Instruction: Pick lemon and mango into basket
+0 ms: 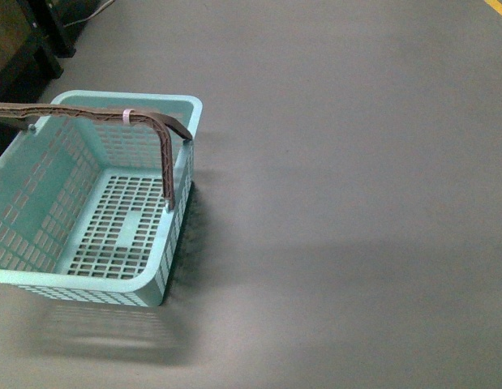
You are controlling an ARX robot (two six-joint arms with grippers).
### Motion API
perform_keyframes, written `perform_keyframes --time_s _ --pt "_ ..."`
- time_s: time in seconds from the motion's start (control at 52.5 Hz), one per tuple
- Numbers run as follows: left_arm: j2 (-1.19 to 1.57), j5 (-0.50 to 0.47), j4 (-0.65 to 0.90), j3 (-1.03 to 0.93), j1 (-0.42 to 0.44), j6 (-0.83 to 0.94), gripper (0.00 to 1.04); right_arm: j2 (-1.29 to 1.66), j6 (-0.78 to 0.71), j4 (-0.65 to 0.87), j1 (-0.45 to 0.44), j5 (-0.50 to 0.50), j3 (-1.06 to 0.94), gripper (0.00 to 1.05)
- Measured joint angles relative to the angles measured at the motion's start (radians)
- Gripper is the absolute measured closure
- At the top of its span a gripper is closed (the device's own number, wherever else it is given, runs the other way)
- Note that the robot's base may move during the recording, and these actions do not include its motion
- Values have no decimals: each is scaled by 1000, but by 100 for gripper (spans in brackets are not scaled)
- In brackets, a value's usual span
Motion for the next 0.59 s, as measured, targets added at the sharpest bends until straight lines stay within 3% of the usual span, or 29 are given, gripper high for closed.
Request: perform_keyframes --time_s 0.514,0.553,0.591 --pt "0 0 0 0 0 0 7 0 0 0 0 0 0 9" --pt "18 -48 -37 11 -12 -34 7 0 0 0 0 0 0 9" --pt "95 -169 -164 64 -55 -105 7 0 0 0 0 0 0 9"
